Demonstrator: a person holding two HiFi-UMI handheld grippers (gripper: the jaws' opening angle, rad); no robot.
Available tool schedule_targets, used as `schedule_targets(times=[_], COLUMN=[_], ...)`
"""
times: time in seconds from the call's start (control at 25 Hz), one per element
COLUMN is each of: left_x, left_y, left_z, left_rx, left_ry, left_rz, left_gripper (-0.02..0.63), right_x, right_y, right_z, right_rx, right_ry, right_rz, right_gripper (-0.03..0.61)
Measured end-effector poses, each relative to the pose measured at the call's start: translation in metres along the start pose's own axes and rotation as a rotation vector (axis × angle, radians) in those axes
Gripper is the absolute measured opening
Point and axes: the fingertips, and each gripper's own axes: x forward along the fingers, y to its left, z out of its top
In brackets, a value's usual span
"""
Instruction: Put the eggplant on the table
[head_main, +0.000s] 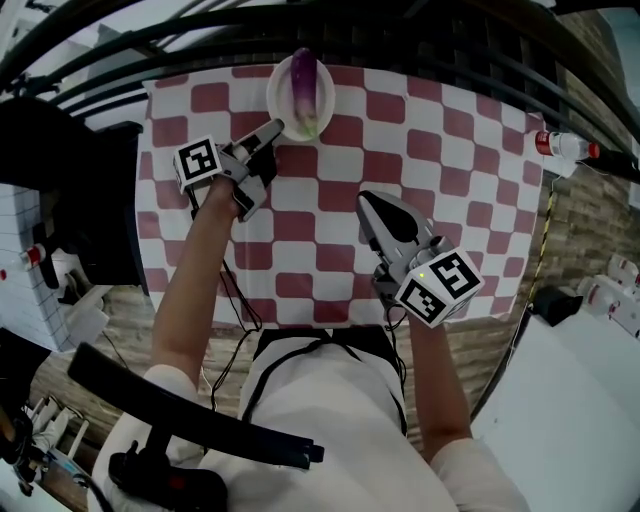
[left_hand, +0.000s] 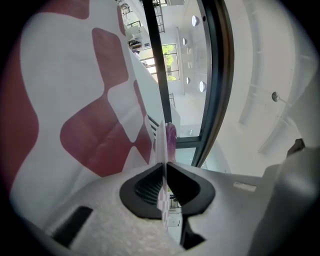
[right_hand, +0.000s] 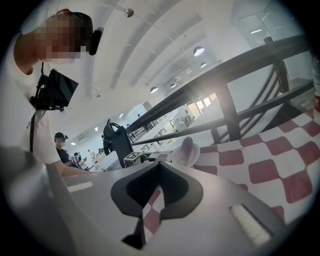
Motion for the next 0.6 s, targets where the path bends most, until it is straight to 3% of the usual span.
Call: schedule_targets(times=[0.6], left_x=[0.001], left_y=[0.013], left_z=[0.003], left_rx=[0.004], left_ry=[0.032], left_rz=[0.027], left_gripper=[0.029], right_x=[0.012], right_y=[-0.012], right_z=[-0.001], right_rx=[0.015], right_ry=[-0.002], right_rz=[-0.009], right_gripper=[0.006])
